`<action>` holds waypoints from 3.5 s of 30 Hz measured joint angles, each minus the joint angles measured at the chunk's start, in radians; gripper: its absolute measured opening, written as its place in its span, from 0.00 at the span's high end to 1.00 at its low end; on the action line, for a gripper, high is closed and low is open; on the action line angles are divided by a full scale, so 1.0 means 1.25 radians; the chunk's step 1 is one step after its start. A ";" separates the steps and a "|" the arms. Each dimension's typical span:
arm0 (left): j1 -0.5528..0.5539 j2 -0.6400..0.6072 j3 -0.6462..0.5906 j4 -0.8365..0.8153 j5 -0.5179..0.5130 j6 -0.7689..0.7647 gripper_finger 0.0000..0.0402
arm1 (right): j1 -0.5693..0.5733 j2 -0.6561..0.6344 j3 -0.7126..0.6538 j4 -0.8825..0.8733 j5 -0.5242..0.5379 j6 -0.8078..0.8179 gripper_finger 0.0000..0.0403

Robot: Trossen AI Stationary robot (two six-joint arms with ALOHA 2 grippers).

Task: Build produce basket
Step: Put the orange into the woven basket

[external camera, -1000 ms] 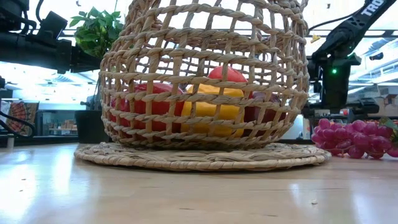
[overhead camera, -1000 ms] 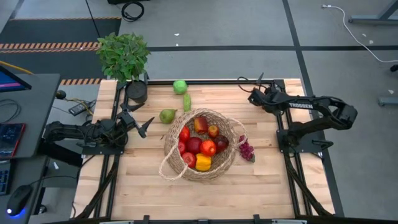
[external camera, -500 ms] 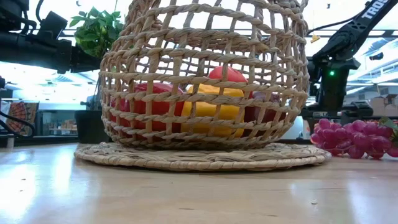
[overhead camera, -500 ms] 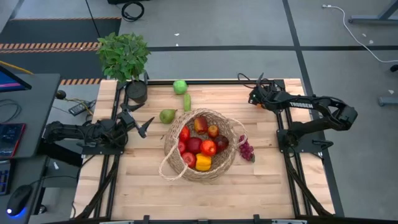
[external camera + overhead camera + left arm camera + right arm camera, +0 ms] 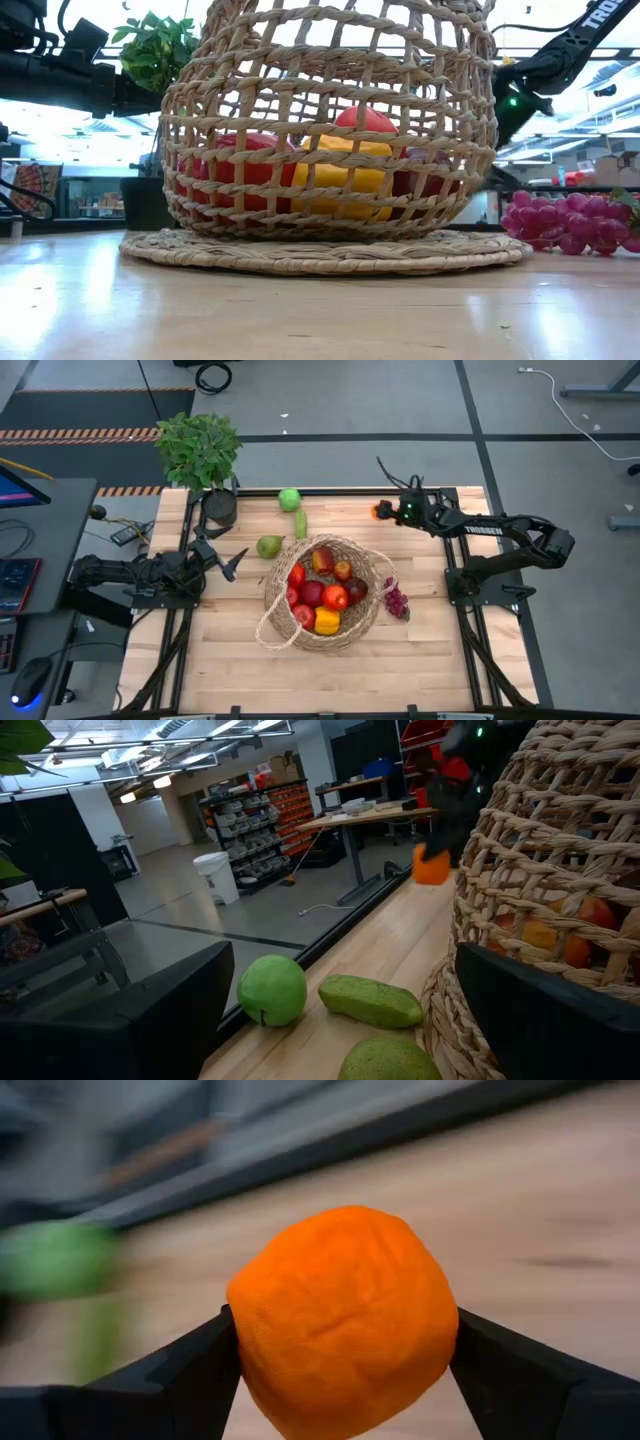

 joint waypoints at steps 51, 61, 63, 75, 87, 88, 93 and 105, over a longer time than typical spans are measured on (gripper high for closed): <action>0.000 0.000 0.000 0.000 0.000 0.000 0.03 | 0.438 0.049 0.590 0.009 -0.404 -0.620 0.19; 0.000 0.000 0.000 0.000 0.000 0.000 0.03 | 0.471 0.055 0.591 0.007 -0.385 -0.701 0.19; 0.000 0.000 0.000 0.000 0.000 0.000 0.03 | 0.471 0.055 0.591 0.008 -0.385 -0.700 0.19; 0.000 0.000 0.000 0.000 0.000 0.000 0.03 | 0.471 0.054 0.591 0.005 -0.361 -0.670 0.19; 0.000 0.000 0.000 0.000 0.000 0.000 0.03 | 0.480 0.055 0.591 -0.089 -0.274 0.024 0.19; 0.000 0.000 0.000 0.000 0.000 0.000 0.03 | 0.483 0.055 0.591 -0.089 -0.274 0.090 0.19; 0.000 0.000 0.000 0.000 0.000 0.000 0.03 | 0.498 0.055 0.590 -0.067 -0.277 0.382 0.19; 0.000 0.000 0.000 0.000 0.000 0.000 0.03 | 0.501 0.056 0.590 0.123 -0.174 0.481 0.18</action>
